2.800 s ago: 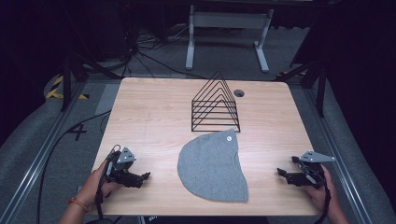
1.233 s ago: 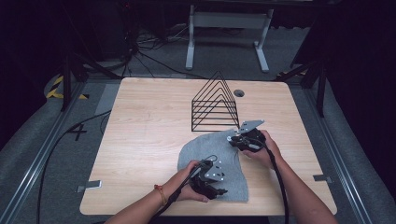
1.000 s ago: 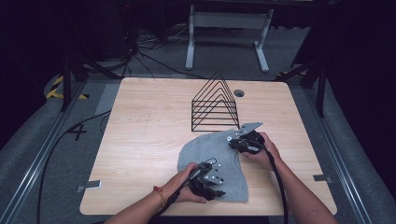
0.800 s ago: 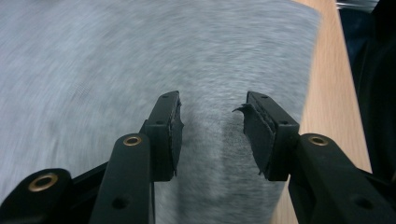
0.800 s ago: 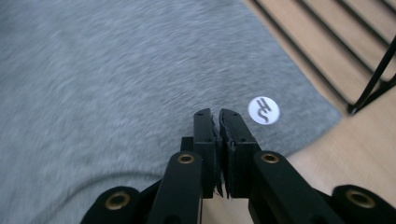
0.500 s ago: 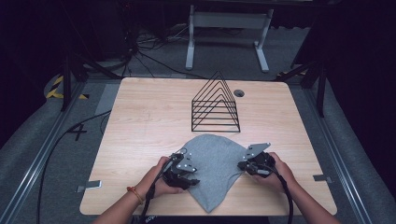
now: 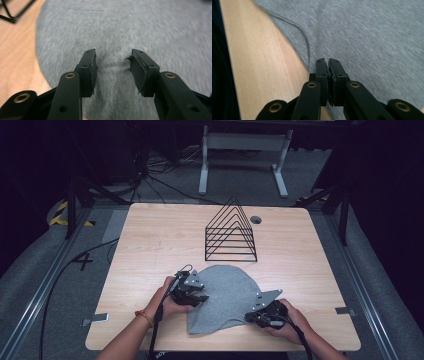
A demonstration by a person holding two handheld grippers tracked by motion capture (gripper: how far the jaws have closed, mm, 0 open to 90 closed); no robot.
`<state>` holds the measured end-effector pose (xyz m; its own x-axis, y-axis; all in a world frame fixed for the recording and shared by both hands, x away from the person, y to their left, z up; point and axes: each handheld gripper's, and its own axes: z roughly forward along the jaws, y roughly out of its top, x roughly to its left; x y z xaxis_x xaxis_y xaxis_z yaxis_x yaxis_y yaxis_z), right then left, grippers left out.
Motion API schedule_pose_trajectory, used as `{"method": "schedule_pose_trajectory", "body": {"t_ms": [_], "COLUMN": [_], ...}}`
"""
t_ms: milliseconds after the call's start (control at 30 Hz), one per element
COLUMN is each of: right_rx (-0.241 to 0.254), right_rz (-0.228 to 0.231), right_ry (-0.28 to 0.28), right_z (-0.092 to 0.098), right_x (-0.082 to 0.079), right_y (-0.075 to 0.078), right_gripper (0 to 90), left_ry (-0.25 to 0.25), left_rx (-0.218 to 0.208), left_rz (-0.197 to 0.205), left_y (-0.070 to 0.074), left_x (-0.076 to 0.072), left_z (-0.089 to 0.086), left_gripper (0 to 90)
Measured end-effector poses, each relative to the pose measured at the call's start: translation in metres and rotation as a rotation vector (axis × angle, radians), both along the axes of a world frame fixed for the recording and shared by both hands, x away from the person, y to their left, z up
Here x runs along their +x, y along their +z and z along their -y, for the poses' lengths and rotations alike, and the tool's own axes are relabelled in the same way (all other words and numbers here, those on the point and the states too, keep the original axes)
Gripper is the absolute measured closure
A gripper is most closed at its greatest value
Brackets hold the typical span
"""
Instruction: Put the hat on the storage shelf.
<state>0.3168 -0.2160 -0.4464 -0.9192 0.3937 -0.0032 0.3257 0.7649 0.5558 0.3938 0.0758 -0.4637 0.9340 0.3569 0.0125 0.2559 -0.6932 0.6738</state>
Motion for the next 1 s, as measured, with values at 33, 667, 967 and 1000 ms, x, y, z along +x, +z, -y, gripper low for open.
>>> {"method": "schedule_pose_trajectory", "body": {"t_ms": [33,667,967,1000], "right_rx": [0.007,0.078,0.094,0.087], "right_rz": [-0.010,0.173,0.075,0.074], "right_ry": [0.006,-0.231,-0.300,-0.294], "right_z": [-0.001,0.026,0.029,0.027], "right_x": [-0.001,0.064,0.113,0.113], "right_y": [0.000,0.022,0.001,0.000], "right_gripper": [86.3,55.4,46.8,46.3], "left_ry": [0.012,0.183,0.236,0.239], "left_rx": [0.000,-0.072,-0.047,-0.053], "left_rz": [0.009,-0.008,-0.046,-0.047], "left_y": [0.000,0.005,-0.006,-0.006], "left_x": [0.005,0.020,0.029,0.029], "left_z": [0.003,-0.017,-0.018,-0.018], "left_gripper": [54.7,33.5,27.5,27.5]}}
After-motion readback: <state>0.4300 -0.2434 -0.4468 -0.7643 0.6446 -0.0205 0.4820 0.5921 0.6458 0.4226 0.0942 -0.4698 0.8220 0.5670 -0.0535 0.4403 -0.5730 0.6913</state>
